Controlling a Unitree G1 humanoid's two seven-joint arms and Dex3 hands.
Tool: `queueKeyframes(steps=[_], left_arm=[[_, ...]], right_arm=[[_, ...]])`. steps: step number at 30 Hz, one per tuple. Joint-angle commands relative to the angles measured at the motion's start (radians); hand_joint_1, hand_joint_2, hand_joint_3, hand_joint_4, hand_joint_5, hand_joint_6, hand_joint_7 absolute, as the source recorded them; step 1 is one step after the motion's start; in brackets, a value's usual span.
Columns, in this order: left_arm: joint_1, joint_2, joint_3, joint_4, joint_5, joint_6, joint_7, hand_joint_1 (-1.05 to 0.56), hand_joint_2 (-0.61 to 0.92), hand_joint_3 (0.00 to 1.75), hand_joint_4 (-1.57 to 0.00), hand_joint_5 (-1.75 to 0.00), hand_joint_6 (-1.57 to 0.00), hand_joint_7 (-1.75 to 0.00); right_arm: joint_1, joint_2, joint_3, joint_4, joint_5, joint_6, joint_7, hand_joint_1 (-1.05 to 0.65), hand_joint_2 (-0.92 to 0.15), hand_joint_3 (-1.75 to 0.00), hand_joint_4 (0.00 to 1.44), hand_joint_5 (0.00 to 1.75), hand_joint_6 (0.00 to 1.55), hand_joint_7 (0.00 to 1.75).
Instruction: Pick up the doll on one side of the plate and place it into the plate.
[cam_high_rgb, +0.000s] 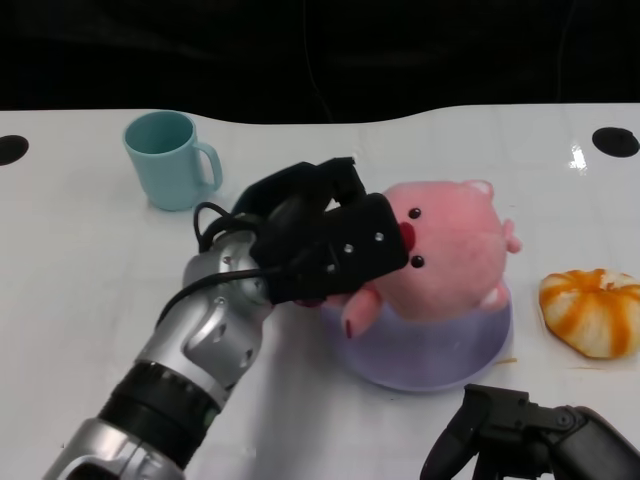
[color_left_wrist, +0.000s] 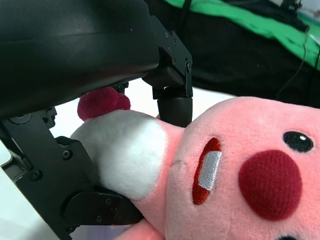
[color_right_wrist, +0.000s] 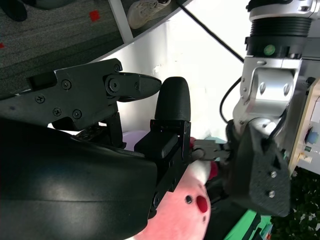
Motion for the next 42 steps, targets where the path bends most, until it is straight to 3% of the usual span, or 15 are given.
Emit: queueKeyframes(steps=[1,4,5,7,8,9,10,12,13,15,18,21,32,40,42], left_arm=[[-0.056,-0.018,-0.007,0.048,0.014,0.013,0.02,-0.22,0.49,1.13,-0.95,-1.75,-0.74,-1.75],[-0.077,-0.041,-0.009,0.099,0.011,0.02,0.021,-0.19,0.46,1.08,-0.94,-1.75,-0.72,-1.74],[-0.083,-0.049,-0.003,0.109,0.002,0.028,0.015,-0.18,0.45,1.02,-0.9,-1.75,-0.71,-1.61],[-0.087,-0.053,0.01,0.113,-0.028,0.021,-0.019,-0.19,0.59,0.7,-0.75,-1.73,-0.78,-0.93],[-0.086,-0.049,0.011,0.109,-0.041,0.012,-0.041,-0.27,0.73,0.47,-0.62,-1.53,-0.72,-0.58],[-0.086,-0.045,0.011,0.107,-0.05,0.006,-0.056,-0.33,0.82,0.32,-0.55,-1.36,-0.69,-0.41],[-0.085,-0.04,0.006,0.101,-0.053,0.005,-0.071,-0.35,0.87,0.24,-0.52,-1.27,-0.67,-0.31],[-0.08,-0.024,-0.013,0.081,-0.044,0.009,-0.1,-0.56,0.91,0.19,-0.21,-0.73,-0.42,-0.09],[-0.078,-0.016,-0.025,0.071,-0.035,0.013,-0.114,-0.62,0.92,0.2,-0.13,-0.62,-0.36,-0.05],[-0.075,-0.001,-0.042,0.054,-0.023,0.014,-0.137,-0.75,0.92,0.24,-0.03,-0.35,-0.19,-0.01],[-0.064,0.02,-0.057,0.025,-0.018,-0.006,-0.156,-0.86,0.92,0.28,0.0,-0.15,-0.09,-0.01],[-0.054,0.041,-0.069,-0.005,-0.014,-0.023,-0.172,-0.94,0.92,0.31,0.0,-0.09,-0.05,0.0],[0.038,0.17,-0.051,-0.258,-0.025,-0.039,-0.275,-0.97,0.92,0.33,-0.03,-0.1,-0.08,-0.02],[0.191,0.235,0.072,-0.475,-0.122,-0.068,-0.281,-0.84,0.92,0.25,-0.08,-0.22,-0.15,-0.05],[0.234,0.237,0.103,-0.525,-0.147,-0.074,-0.27,-0.81,0.92,0.21,-0.07,-0.36,-0.19,-0.06]], right_arm=[[0.004,-0.006,0.002,-0.015,-0.003,-0.001,-0.004,-0.27,-0.92,-0.34,0.68,1.56,0.61,1.27],[0.004,-0.006,0.009,-0.013,-0.013,-0.009,-0.008,-0.27,-0.92,-0.34,0.68,1.56,0.61,1.27],[0.004,-0.005,0.011,-0.014,-0.015,-0.008,-0.008,-0.27,-0.92,-0.34,0.68,1.56,0.61,1.27],[0.003,-0.004,0.012,-0.016,-0.017,-0.006,-0.008,-0.27,-0.92,-0.34,0.69,1.56,0.61,1.27],[0.002,-0.004,0.012,-0.016,-0.017,-0.005,-0.008,-0.27,-0.92,-0.34,0.69,1.56,0.61,1.27],[0.002,-0.004,0.012,-0.016,-0.018,-0.004,-0.008,-0.27,-0.92,-0.34,0.69,1.56,0.61,1.28],[0.002,-0.003,0.011,-0.015,-0.016,-0.005,-0.008,-0.27,-0.92,-0.34,0.69,1.56,0.61,1.28],[0.001,-0.003,0.007,-0.01,-0.011,-0.01,-0.007,-0.27,-0.92,-0.34,0.69,1.56,0.61,1.28],[0.001,-0.003,0.006,-0.009,-0.01,-0.01,-0.007,-0.27,-0.92,-0.34,0.69,1.56,0.61,1.28],[-0.001,-0.006,0.004,-0.006,-0.012,-0.016,-0.006,-0.28,-0.92,-0.34,0.69,1.56,0.61,1.28],[-0.001,-0.006,-0.002,-0.003,-0.006,-0.017,-0.004,-0.27,-0.92,-0.34,0.7,1.56,0.61,1.28],[-0.001,-0.008,-0.007,-0.003,-0.004,-0.015,-0.001,-0.27,-0.92,-0.34,0.7,1.56,0.61,1.28],[-0.003,-0.013,-0.015,0.011,0.003,-0.032,-0.001,-0.27,-0.92,-0.34,0.69,1.56,0.61,1.28],[0.0,-0.011,-0.021,0.009,0.016,-0.03,0.001,-0.28,-0.92,-0.34,0.69,1.55,0.61,1.28],[-0.001,-0.012,-0.021,0.006,0.017,-0.025,0.002,-0.28,-0.92,-0.34,0.68,1.56,0.6,1.28]])
